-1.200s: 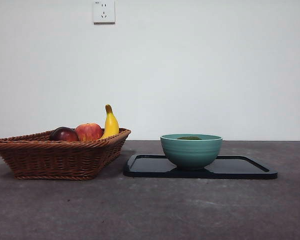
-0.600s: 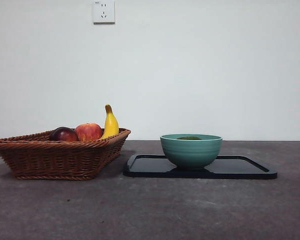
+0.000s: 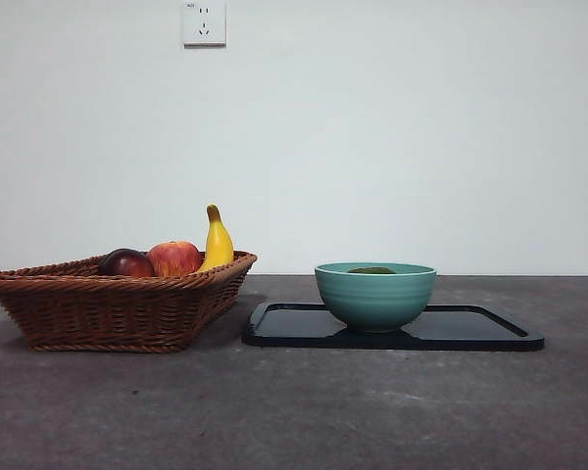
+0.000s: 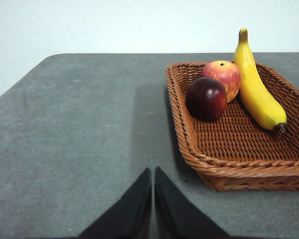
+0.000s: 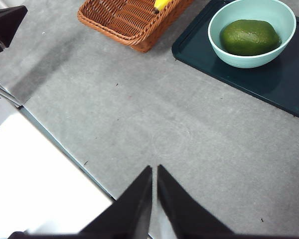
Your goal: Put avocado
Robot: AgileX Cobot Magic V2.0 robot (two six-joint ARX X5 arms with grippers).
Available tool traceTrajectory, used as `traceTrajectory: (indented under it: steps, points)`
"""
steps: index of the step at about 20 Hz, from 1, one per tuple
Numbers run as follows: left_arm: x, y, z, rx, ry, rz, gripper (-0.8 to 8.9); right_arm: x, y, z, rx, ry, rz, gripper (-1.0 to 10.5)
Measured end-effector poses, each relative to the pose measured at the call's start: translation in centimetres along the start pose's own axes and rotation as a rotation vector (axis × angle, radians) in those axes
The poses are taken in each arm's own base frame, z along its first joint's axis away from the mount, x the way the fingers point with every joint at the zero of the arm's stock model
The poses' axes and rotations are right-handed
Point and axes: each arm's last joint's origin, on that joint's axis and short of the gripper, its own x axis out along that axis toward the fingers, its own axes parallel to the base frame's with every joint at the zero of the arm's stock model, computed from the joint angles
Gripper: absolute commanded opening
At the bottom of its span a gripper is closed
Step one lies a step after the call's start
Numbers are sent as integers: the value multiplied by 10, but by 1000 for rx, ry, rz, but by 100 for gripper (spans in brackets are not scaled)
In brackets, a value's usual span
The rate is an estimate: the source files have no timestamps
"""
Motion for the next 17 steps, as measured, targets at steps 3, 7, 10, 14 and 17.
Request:
traceTrajectory:
  steps: [3, 7, 10, 14, 17]
  points:
    - [0, 0, 0, 0, 0, 0, 9, 0, 0, 0, 0, 0, 0, 8]
    - [0, 0, 0, 0, 0, 0, 9, 0, 0, 0, 0, 0, 0, 8]
    - [0, 0, 0, 0, 0, 0, 9, -2, -1, 0, -18, -21, -29, 8]
    - [0, 0, 0, 0, 0, 0, 9, -12, -13, 2, -85, -299, -187, 8]
    - [0, 0, 0, -1, 0, 0, 9, -3, -34, -12, -97, -509, -332, 8]
